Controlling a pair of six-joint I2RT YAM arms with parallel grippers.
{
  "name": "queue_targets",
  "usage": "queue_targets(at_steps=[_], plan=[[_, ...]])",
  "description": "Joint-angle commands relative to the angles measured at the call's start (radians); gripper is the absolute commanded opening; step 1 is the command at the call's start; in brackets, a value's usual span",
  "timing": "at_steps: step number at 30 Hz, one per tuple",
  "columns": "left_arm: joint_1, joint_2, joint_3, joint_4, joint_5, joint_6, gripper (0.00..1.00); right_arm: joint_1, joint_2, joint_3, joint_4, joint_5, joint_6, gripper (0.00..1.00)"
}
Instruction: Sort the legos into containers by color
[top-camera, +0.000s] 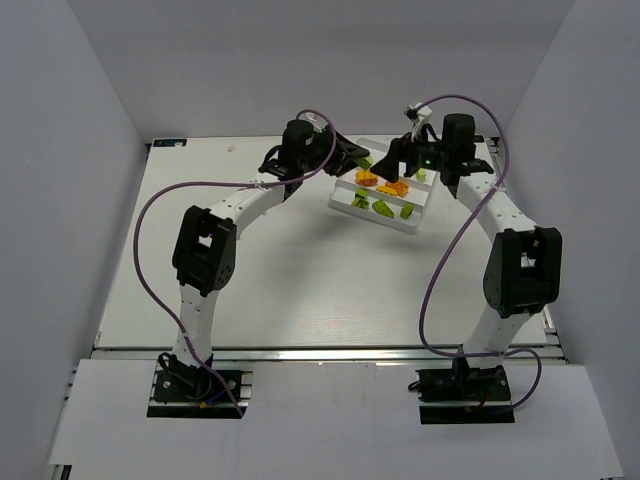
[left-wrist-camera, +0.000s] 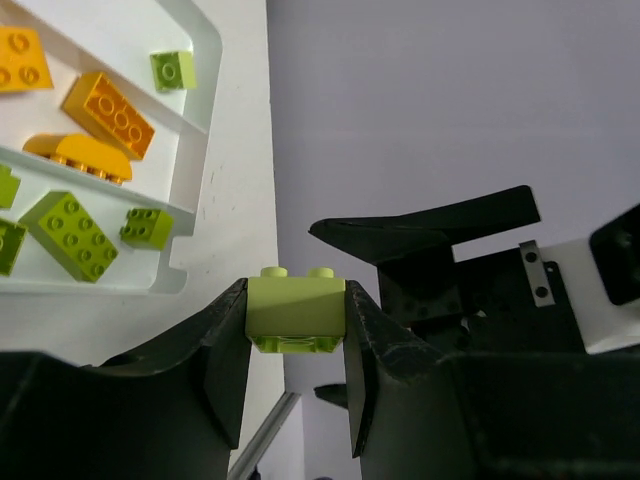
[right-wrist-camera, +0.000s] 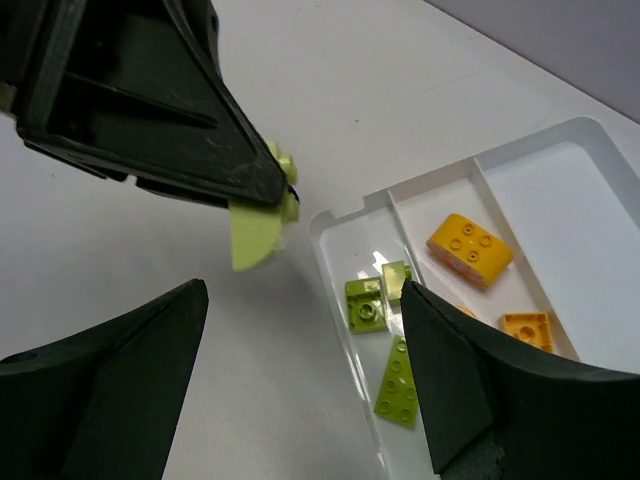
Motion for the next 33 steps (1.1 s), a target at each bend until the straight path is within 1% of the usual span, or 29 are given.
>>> queue_targets(at_steps=[1, 8, 11, 14, 20, 23, 24, 29, 30, 31, 32, 33], plan=[[-0.017, -0.043, -0.013, -0.025, 0.027, -0.021, 0.0, 0.025, 0.0, 0.047, -0.002, -0.027, 0.03, 0.83], [-0.017, -0.06, -0.044, -0.022, 0.027, -0.025, 0.0, 0.061, 0.019, 0.08, -0.046, 0.002, 0.03, 0.8], [-0.026, -0.065, -0.038, -0.022, 0.03, -0.028, 0.0, 0.074, 0.039, 0.099, -0.084, 0.033, 0.017, 0.77], [-0.026, -0.068, -0.033, -0.023, 0.033, -0.036, 0.01, 0.078, 0.053, 0.11, -0.106, 0.045, 0.004, 0.69], [-0.026, -0.069, -0.039, 0.003, 0.038, -0.056, 0.03, 0.085, 0.059, 0.11, -0.118, 0.05, -0.005, 0.67], [-0.026, -0.066, -0.038, 0.017, 0.046, -0.071, 0.03, 0.086, 0.063, 0.116, -0.11, 0.053, -0.006, 0.63], [-0.026, -0.069, -0.039, 0.02, 0.047, -0.076, 0.04, 0.086, 0.066, 0.119, -0.109, 0.05, -0.006, 0.58], [-0.026, -0.089, -0.091, 0.066, 0.055, -0.108, 0.05, 0.086, 0.079, 0.126, -0.08, 0.035, 0.003, 0.48], [-0.026, -0.094, -0.109, 0.084, 0.056, -0.122, 0.05, 0.086, 0.086, 0.136, -0.081, 0.021, 0.004, 0.41], [-0.026, -0.097, -0.119, 0.093, 0.059, -0.128, 0.06, 0.086, 0.091, 0.139, -0.08, 0.016, 0.006, 0.36], [-0.026, -0.103, -0.125, 0.099, 0.058, -0.131, 0.07, 0.083, 0.092, 0.142, -0.078, 0.004, 0.007, 0.28], [-0.026, -0.105, -0.131, 0.103, 0.055, -0.136, 0.09, 0.086, 0.091, 0.139, -0.06, -0.004, 0.017, 0.26]])
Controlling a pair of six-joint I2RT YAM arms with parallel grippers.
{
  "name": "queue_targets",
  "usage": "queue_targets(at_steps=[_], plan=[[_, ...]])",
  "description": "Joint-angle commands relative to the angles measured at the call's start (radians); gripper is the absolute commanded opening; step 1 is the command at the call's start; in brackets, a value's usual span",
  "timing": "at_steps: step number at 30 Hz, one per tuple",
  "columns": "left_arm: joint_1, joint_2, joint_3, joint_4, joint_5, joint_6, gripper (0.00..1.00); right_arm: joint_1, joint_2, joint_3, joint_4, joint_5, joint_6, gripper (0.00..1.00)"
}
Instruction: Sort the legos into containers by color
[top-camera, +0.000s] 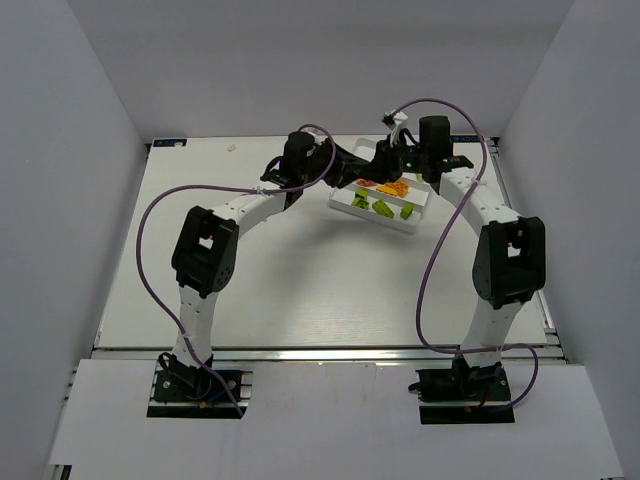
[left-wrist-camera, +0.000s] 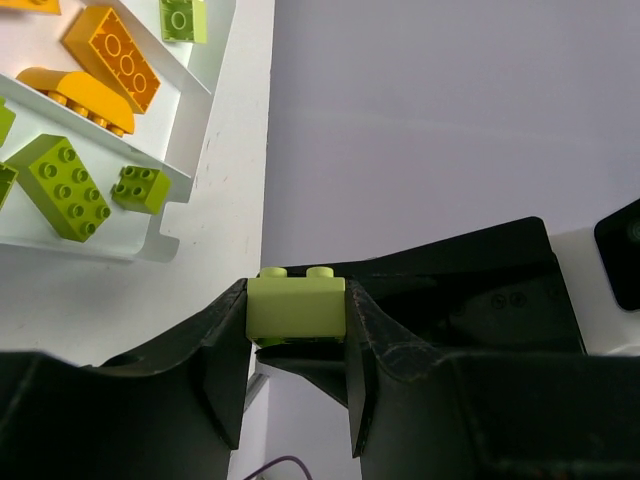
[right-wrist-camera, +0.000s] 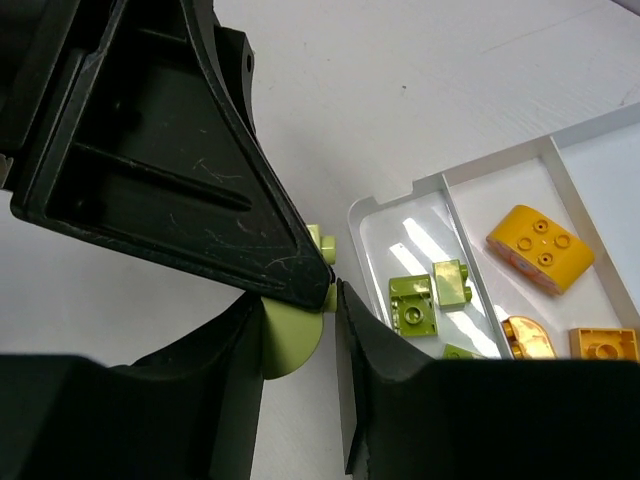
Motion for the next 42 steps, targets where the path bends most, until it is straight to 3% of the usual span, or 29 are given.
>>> queue_targets(at_steps=[1, 4, 8, 12, 15, 16, 17, 19, 24, 31, 37, 42], plan=[[-0.009, -0.093, -0.024, 0.038, 0.026, -0.017, 0.09, -0.004, 0.005, 0.053, 0.066, -0.035, 0.027, 0.25], [-0.009, -0.095, -0.029, 0.038, 0.026, -0.019, 0.12, -0.003, -0.003, 0.042, 0.08, -0.046, 0.027, 0.2], [-0.009, -0.095, -0.032, 0.045, 0.027, -0.026, 0.33, -0.009, -0.015, 0.022, 0.102, -0.045, 0.028, 0.0], [-0.009, -0.087, -0.012, 0.035, 0.021, -0.025, 0.55, -0.015, -0.041, -0.013, 0.103, -0.025, 0.009, 0.0], [0.013, -0.081, 0.016, 0.013, 0.009, -0.017, 0.66, -0.023, -0.052, -0.032, 0.107, -0.005, 0.002, 0.0], [0.013, -0.076, 0.022, 0.007, 0.003, -0.014, 0.74, -0.03, -0.052, -0.035, 0.107, -0.002, 0.002, 0.0], [0.013, -0.075, 0.031, -0.002, -0.003, -0.01, 0.75, -0.035, -0.052, -0.035, 0.106, 0.003, 0.002, 0.0], [0.022, -0.07, 0.043, -0.025, -0.028, 0.009, 0.9, -0.046, -0.052, -0.035, 0.106, 0.009, 0.004, 0.0], [0.065, -0.06, 0.124, -0.216, -0.11, 0.12, 0.93, -0.069, -0.029, -0.006, 0.09, 0.101, 0.002, 0.0], [0.138, -0.184, 0.108, -0.571, -0.313, 0.377, 0.89, -0.075, 0.166, 0.195, -0.023, 0.429, -0.088, 0.0], [0.169, -0.432, -0.119, -0.741, -0.425, 0.542, 0.83, -0.076, 0.313, 0.31, 0.035, 0.641, -0.177, 0.0], [0.169, -0.595, -0.227, -0.869, -0.593, 0.648, 0.85, -0.081, 0.379, 0.332, 0.075, 0.679, -0.234, 0.0]])
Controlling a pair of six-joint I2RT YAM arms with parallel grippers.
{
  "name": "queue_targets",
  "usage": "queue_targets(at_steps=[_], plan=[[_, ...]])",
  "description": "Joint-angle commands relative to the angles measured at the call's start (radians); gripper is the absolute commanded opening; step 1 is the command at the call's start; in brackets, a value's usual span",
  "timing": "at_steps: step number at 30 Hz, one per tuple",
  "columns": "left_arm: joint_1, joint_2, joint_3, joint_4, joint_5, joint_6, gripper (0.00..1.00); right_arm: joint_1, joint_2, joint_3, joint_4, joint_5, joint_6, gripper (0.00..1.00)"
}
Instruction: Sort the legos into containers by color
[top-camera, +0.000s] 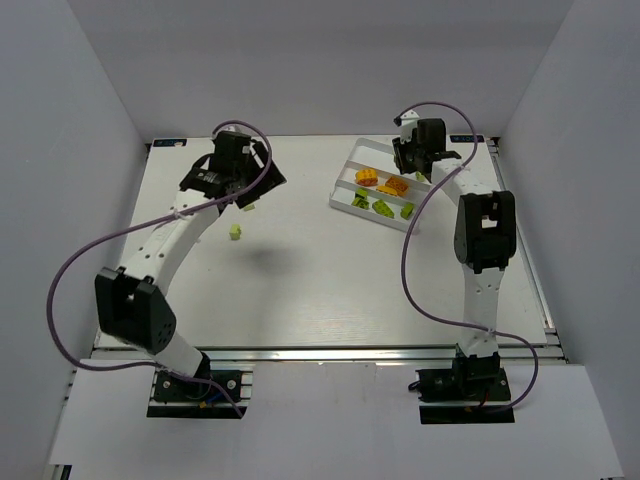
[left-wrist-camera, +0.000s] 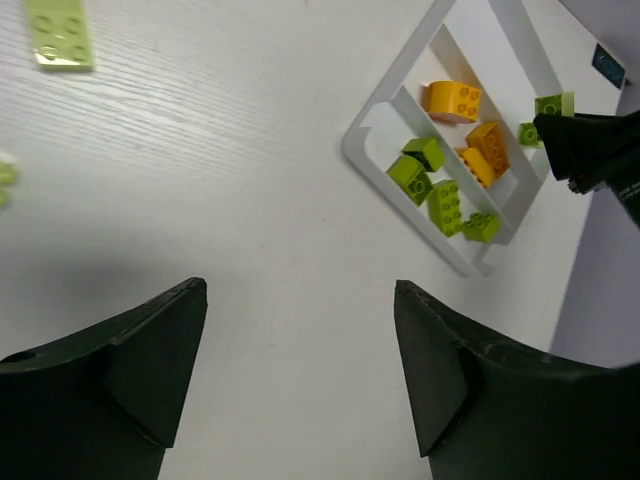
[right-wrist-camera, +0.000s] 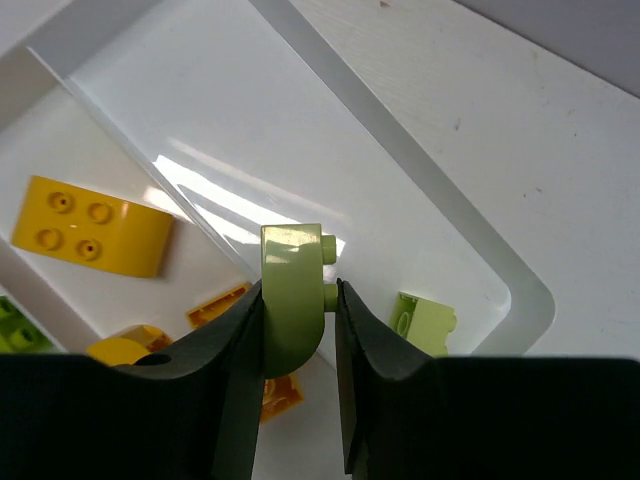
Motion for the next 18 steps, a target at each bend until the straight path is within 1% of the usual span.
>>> queue_targets(at_steps=[1, 2, 5, 7, 8, 10, 11, 13, 14, 16, 18], plan=[[-0.005, -0.115, -0.054, -0.137, -0.147, 0.116, 0.87, -0.01, 0.014, 0.062, 0.063, 0.087, -0.064, 0.0], [-0.005, -0.126, -0.076, -0.177, -0.168, 0.13, 0.88, -0.01, 0.026, 0.065, 0.069, 0.099, -0.069, 0.06], [-0.005, -0.146, -0.107, -0.228, -0.234, 0.162, 0.91, -0.01, 0.041, 0.065, 0.09, 0.11, -0.087, 0.2], [-0.005, -0.146, -0.13, -0.243, -0.269, 0.176, 0.91, -0.007, 0.049, 0.065, 0.103, 0.11, -0.099, 0.27], [-0.005, -0.14, -0.136, -0.248, -0.28, 0.187, 0.91, -0.01, 0.049, 0.065, 0.103, 0.11, -0.101, 0.38], [-0.005, -0.129, -0.152, -0.253, -0.294, 0.19, 0.92, -0.01, 0.043, 0.057, 0.103, 0.11, -0.105, 0.54], [-0.005, -0.122, -0.156, -0.248, -0.297, 0.19, 0.92, -0.015, 0.031, 0.051, 0.101, 0.11, -0.104, 0.64], [-0.005, -0.111, -0.173, -0.237, -0.302, 0.193, 0.92, -0.017, 0.012, 0.029, 0.095, 0.097, -0.098, 0.7], [-0.005, -0.099, -0.178, -0.228, -0.303, 0.193, 0.92, -0.024, -0.009, 0.022, 0.089, 0.075, -0.081, 0.74], [-0.005, -0.082, -0.186, -0.219, -0.309, 0.198, 0.92, -0.033, -0.038, 0.003, 0.078, 0.047, -0.058, 0.76], [-0.005, -0.05, -0.183, -0.213, -0.317, 0.208, 0.91, -0.047, -0.101, -0.026, 0.08, -0.02, -0.027, 0.76]])
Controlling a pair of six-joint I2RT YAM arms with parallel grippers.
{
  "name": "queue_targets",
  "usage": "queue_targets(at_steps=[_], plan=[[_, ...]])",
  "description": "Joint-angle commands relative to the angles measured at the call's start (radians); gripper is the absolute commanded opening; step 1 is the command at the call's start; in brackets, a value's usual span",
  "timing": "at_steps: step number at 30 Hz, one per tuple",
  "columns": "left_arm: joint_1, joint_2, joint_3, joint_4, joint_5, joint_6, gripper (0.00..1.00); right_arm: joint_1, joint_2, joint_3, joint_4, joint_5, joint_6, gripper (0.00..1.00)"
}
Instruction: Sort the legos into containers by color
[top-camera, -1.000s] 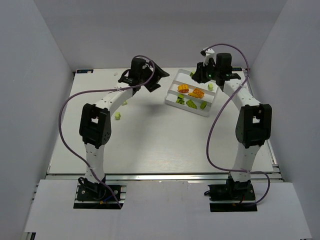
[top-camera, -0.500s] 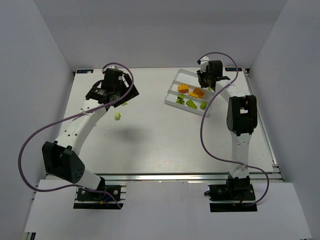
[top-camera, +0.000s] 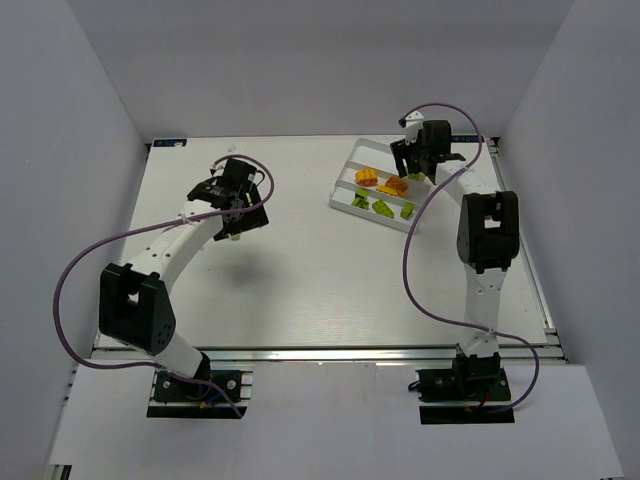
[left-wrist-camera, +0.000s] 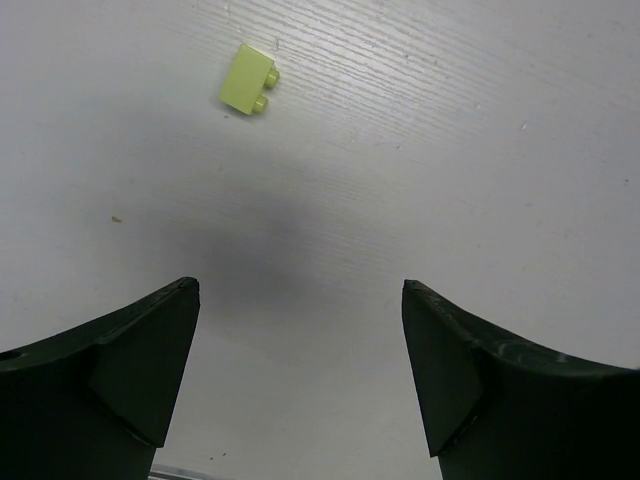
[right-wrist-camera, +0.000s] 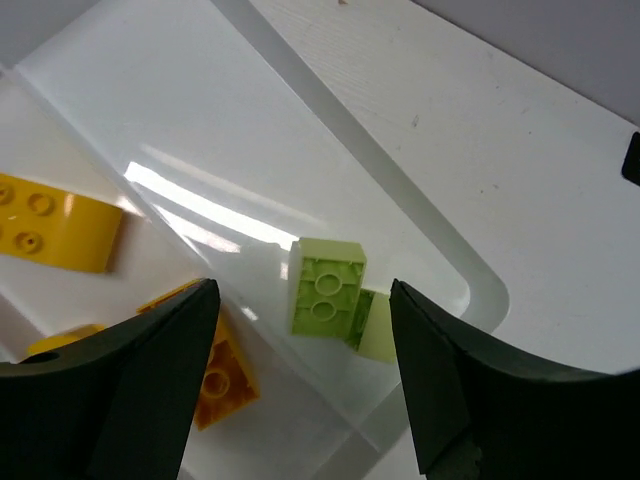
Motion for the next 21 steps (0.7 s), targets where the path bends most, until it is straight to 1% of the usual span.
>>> queue_targets(at_steps=[1, 3, 4, 5, 6, 7, 8, 9, 10, 11, 12, 13, 14, 16, 19, 21], plan=[[-0.001, 0.026, 0.007, 0.018, -0.042, 0.03, 0.91, -0.029, -0.156, -0.061, 0.038, -0.143, 0.054, 0.74], [-0.001, 0.049, 0.015, 0.016, -0.067, 0.041, 0.88, -0.052, -0.26, -0.121, 0.047, -0.247, 0.068, 0.7], [-0.001, 0.073, 0.016, 0.018, -0.075, 0.05, 0.88, -0.057, -0.297, -0.153, 0.048, -0.303, 0.063, 0.66], [-0.001, 0.084, 0.018, 0.027, -0.082, 0.064, 0.87, -0.069, -0.373, -0.223, 0.053, -0.42, 0.062, 0.55], [-0.001, 0.098, 0.018, 0.034, -0.094, 0.073, 0.86, -0.071, -0.415, -0.264, 0.059, -0.488, 0.047, 0.49], [0.012, 0.128, 0.018, 0.042, -0.098, 0.084, 0.84, -0.077, -0.453, -0.301, 0.059, -0.609, 0.034, 0.35], [0.012, 0.145, 0.027, 0.051, -0.099, 0.106, 0.83, -0.085, -0.528, -0.372, 0.059, -0.665, 0.023, 0.27], [0.021, 0.164, 0.036, 0.056, -0.098, 0.114, 0.81, -0.086, -0.565, -0.408, 0.059, -0.723, 0.011, 0.21], [0.038, 0.181, 0.045, 0.054, -0.092, 0.12, 0.77, -0.085, -0.598, -0.442, 0.052, -0.775, -0.012, 0.17], [0.047, 0.216, 0.064, 0.059, -0.087, 0.139, 0.74, -0.085, -0.662, -0.474, 0.056, -0.844, -0.013, 0.16], [0.056, 0.233, 0.074, 0.059, -0.081, 0.146, 0.73, -0.082, -0.696, -0.536, 0.056, -0.873, -0.018, 0.21], [0.074, 0.247, 0.084, 0.067, -0.072, 0.154, 0.72, -0.083, -0.72, -0.563, 0.059, -0.898, -0.013, 0.4], [0.084, 0.27, 0.097, 0.074, -0.064, 0.171, 0.71, -0.08, -0.768, -0.612, 0.059, -0.906, -0.009, 0.47], [0.11, 0.291, 0.116, 0.083, -0.052, 0.189, 0.71, -0.08, -0.806, -0.65, 0.059, -0.926, 0.002, 0.55], [0.134, 0.353, 0.157, 0.077, -0.038, 0.228, 0.72, -0.082, -0.869, -0.707, 0.048, -0.918, -0.001, 0.57], [0.134, 0.377, 0.174, 0.079, -0.021, 0.246, 0.72, -0.082, -0.883, -0.724, 0.039, -0.904, -0.001, 0.57]])
